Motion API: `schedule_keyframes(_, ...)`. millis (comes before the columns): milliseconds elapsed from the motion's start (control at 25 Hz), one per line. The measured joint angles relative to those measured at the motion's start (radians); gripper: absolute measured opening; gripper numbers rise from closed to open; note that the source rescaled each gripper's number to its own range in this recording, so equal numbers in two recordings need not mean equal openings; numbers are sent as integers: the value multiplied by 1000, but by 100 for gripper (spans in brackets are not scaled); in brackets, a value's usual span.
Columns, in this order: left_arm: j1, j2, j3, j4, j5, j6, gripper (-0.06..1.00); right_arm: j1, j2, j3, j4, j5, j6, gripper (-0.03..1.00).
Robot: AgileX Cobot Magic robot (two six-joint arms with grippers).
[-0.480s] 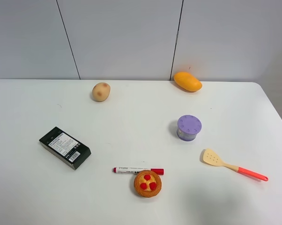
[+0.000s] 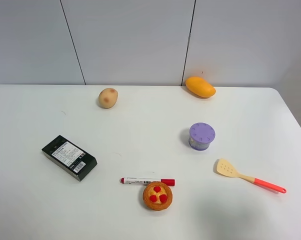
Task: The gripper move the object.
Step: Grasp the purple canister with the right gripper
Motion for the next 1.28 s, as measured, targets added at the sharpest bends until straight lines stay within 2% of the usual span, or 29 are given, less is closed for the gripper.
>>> schedule_keyframes(160, 0, 0, 0, 0, 0, 0, 100, 0, 2, 0, -1, 0, 8, 100)
schedule_keyframes(280, 0, 0, 0, 0, 0, 0, 100, 0, 93, -5, -16, -2, 36, 100)
schedule_keyframes(440, 0, 0, 0, 0, 0, 0, 100, 0, 339, -75, 13, -99, 49, 100)
schedule_keyframes(680, 0, 0, 0, 0, 0, 0, 100, 0, 794, -249, 113, -242, -104, 100)
schedule_keyframes(920, 0, 0, 0, 0, 0, 0, 100, 5, 1238, -406, 266, -293, -268, 100)
schedule_keyframes(1040, 0, 0, 0, 0, 0, 0, 100, 71, 1412, -479, 279, -296, -315, 100)
schedule_keyframes(1280, 0, 0, 0, 0, 0, 0, 100, 225, 1650, -629, 269, -292, -327, 100)
